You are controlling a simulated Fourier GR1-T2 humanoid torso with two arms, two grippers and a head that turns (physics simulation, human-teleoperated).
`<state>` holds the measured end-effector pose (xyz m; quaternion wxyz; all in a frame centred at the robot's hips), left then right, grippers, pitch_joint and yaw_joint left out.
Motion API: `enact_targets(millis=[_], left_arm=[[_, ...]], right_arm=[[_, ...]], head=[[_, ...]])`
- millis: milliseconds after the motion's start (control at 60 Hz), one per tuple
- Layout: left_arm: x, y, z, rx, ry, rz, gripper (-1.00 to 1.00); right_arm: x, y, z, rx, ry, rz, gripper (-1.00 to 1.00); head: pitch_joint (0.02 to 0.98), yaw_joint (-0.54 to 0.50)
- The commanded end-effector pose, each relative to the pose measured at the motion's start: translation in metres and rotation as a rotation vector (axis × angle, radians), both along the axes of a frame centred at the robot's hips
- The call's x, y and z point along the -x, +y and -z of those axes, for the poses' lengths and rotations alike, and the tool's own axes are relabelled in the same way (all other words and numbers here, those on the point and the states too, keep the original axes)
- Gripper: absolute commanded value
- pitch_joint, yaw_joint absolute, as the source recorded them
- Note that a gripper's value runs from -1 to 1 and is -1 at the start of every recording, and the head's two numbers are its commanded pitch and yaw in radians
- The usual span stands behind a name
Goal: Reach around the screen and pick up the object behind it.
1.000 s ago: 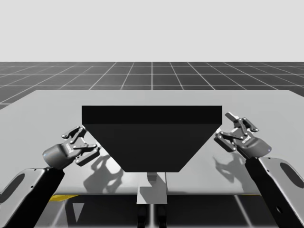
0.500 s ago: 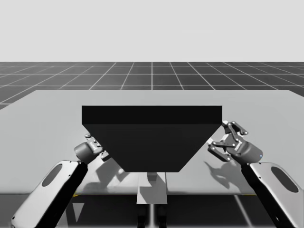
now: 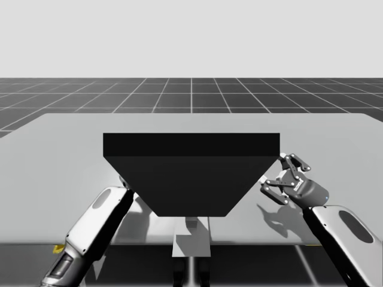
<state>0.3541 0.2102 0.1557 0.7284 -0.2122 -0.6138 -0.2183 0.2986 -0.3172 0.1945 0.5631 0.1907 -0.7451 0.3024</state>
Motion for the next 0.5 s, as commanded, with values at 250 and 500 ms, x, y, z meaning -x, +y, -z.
enact_targets(millis=[250,500], left_arm=[[-0.019,-0.013,0.019,-0.038,0.039,-0.047,-1.0],[-0.019,-0.01,0.027,-0.028,0.082,-0.049,1.0]], right_arm=[[0.0,0.0,0.005,0.009,-0.004,0.006,-1.0],[0.0,-0.001,0.006,0.011,-0.004,0.012,-1.0]], head=[[0.123,-0.02],[0.126,-0.02]])
